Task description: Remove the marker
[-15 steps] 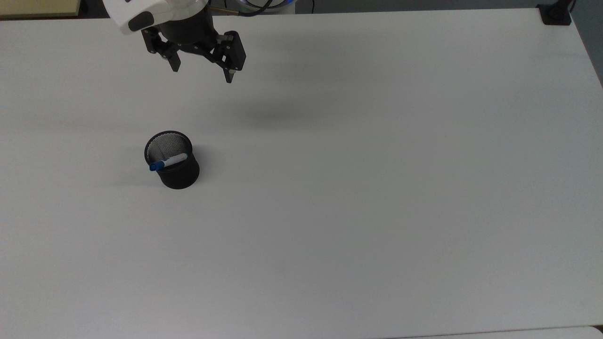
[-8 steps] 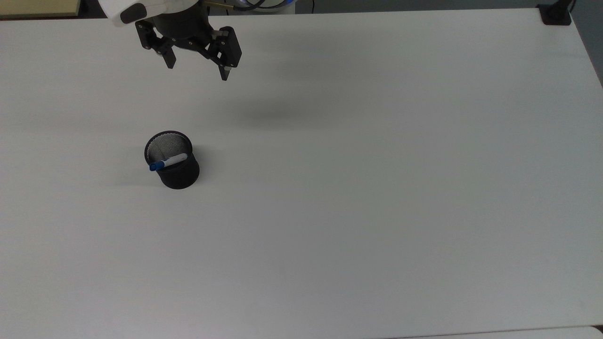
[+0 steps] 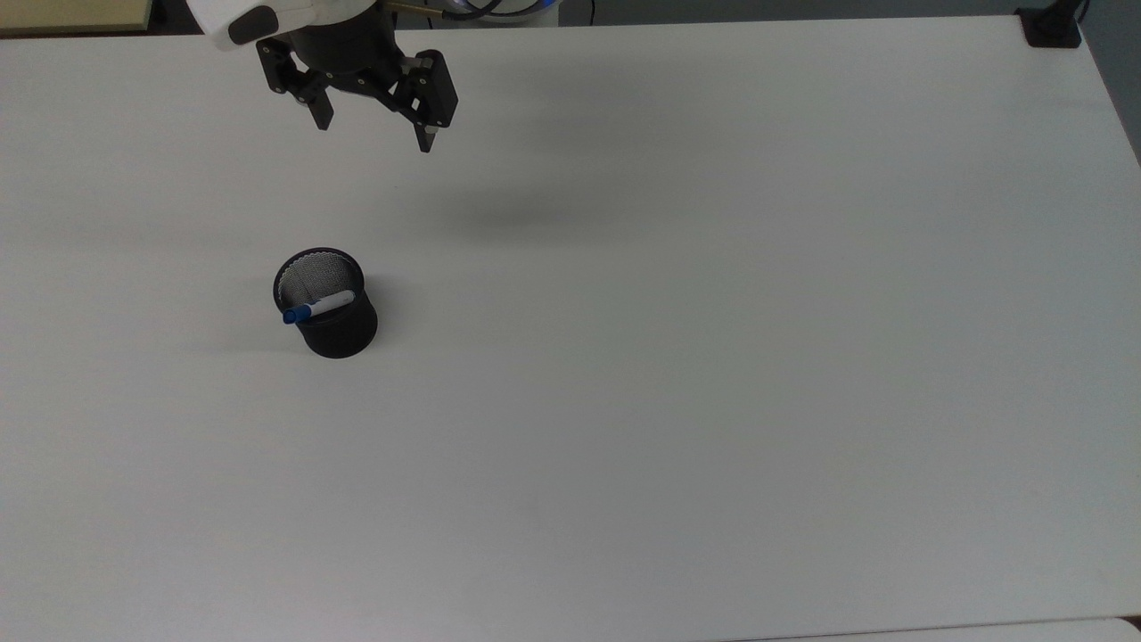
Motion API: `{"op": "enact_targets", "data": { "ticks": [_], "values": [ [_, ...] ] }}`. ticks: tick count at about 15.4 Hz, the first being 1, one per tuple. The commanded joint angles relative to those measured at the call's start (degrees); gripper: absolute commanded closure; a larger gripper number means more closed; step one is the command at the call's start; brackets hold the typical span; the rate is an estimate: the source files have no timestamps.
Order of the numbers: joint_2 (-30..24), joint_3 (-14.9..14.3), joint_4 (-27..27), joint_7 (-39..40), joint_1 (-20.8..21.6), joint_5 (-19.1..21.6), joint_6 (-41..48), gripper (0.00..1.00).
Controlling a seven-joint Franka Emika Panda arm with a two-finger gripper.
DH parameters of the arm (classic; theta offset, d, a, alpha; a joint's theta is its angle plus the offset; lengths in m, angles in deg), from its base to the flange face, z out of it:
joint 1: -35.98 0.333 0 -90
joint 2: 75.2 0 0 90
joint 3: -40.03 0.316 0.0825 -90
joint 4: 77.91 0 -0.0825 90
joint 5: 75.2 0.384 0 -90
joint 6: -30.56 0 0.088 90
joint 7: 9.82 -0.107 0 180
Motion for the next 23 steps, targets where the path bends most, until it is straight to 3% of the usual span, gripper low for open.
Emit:
{"op": "enact_targets", "data": {
  "ticks": [1, 3, 9, 14, 23],
  "values": [
    [-0.5, -0.5, 0.0, 3.3, 0.2, -0.3, 1.6, 0.00],
    [-0.2, -0.6, 0.0, 3.6, 0.0, -0.3, 1.6, 0.04],
    [1.5, -0.5, 0.1, 6.2, -1.5, -0.9, 0.1, 0.02],
    [6.3, -0.5, 0.1, 6.5, -6.2, -0.9, -12.2, 0.03],
    [15.0, -0.6, 0.0, 3.9, -7.3, -0.6, -29.3, 0.16]
  ]
}}
